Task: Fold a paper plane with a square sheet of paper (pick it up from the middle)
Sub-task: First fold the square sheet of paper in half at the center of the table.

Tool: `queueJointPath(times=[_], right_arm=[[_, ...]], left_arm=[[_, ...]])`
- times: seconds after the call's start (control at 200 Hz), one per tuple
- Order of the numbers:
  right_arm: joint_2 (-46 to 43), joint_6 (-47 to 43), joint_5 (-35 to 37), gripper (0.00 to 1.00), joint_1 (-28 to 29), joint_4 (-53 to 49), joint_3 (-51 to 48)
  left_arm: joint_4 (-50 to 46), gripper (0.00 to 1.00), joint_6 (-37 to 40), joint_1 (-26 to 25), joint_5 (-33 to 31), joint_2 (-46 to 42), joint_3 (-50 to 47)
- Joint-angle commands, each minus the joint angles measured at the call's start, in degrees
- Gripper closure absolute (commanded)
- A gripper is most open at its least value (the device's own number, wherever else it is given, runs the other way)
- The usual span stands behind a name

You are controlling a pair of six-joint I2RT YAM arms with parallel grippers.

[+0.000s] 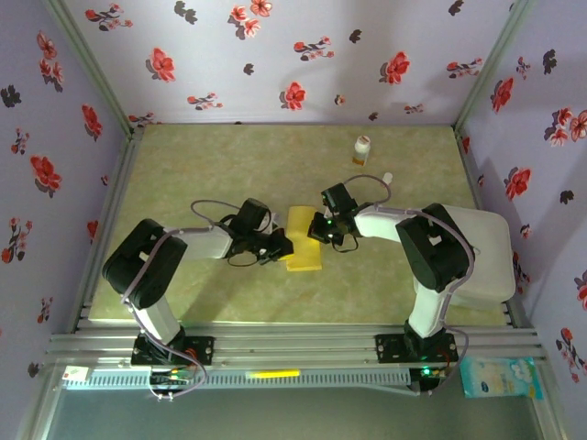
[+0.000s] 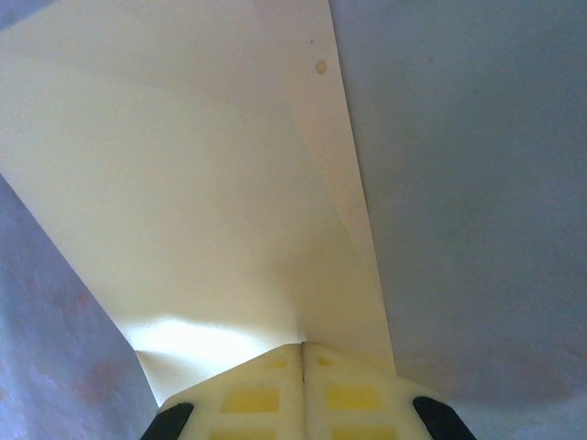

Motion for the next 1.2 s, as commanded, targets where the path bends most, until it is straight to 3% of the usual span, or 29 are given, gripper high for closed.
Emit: queueJointPath(times=[0.0, 0.175, 0.635, 0.915, 1.05, 1.195], right_arm=[[1.4, -0.7, 5.5, 1.0, -0.1, -7.9, -3.0], [1.6, -0.6, 5.7, 1.0, -0.1, -7.8, -3.3], [1.6, -0.3, 6.0, 1.0, -0.1, -7.5, -3.8], [1.7, -2.1, 5.3, 1.0, -0.1, -7.4, -3.5], [1.6, -6.2, 2.7, 1.0, -0.1, -6.5, -2.6], [2.8, -10.5, 0.4, 1.0, -0.1, -8.5, 0.0]], left_arm=[[2.0, 1.0, -1.5, -0.8, 1.4, 2.2, 0.6], [1.0, 1.0, 0.0, -1.2, 2.6, 3.2, -1.6], [-14.0, 1.0, 10.3, -1.9, 0.3, 0.8, -3.7], [-16.3, 1.0, 12.0, -2.6, -0.9, -3.4, -1.5], [-16.5, 1.0, 12.3, -0.7, -2.1, -7.1, 2.6], [-14.2, 1.0, 10.7, 3.4, -2.2, -5.1, 7.7]])
